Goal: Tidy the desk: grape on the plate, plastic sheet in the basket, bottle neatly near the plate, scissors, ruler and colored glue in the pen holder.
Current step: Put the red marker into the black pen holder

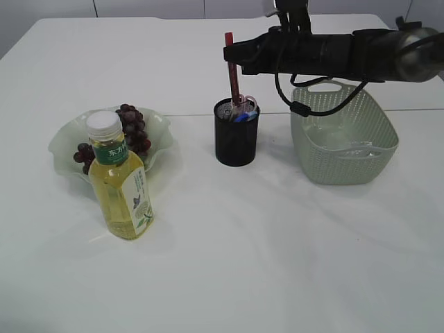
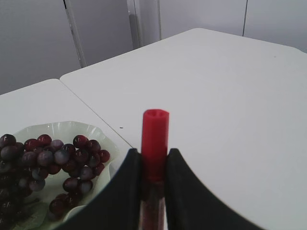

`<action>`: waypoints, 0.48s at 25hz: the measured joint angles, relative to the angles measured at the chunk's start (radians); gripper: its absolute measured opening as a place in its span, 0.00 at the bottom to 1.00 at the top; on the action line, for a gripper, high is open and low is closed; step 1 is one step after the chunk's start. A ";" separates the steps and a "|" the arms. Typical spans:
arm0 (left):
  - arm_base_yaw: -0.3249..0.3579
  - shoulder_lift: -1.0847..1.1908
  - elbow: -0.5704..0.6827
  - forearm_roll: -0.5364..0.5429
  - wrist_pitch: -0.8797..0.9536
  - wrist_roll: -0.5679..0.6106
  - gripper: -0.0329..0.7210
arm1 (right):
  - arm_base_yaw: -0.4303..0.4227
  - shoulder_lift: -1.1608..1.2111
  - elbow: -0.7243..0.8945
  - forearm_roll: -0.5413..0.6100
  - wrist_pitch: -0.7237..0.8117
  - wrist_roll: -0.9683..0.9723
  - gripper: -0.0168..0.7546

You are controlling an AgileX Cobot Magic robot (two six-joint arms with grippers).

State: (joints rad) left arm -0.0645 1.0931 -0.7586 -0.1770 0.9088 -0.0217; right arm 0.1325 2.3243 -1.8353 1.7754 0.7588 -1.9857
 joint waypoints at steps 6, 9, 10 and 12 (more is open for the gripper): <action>0.000 0.000 0.000 0.002 0.000 0.000 0.69 | 0.000 0.024 -0.004 0.000 0.070 0.000 0.12; 0.000 0.000 0.000 0.002 0.000 0.000 0.69 | 0.000 0.044 -0.004 0.002 0.075 0.000 0.12; 0.000 0.000 0.000 0.002 0.000 0.000 0.69 | 0.000 0.048 -0.004 0.002 0.075 0.000 0.12; 0.000 0.000 0.000 0.002 0.000 0.000 0.69 | 0.000 0.054 -0.004 0.002 0.075 0.000 0.12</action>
State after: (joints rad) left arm -0.0645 1.0931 -0.7586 -0.1749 0.9088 -0.0217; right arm 0.1325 2.3785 -1.8390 1.7776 0.8336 -1.9857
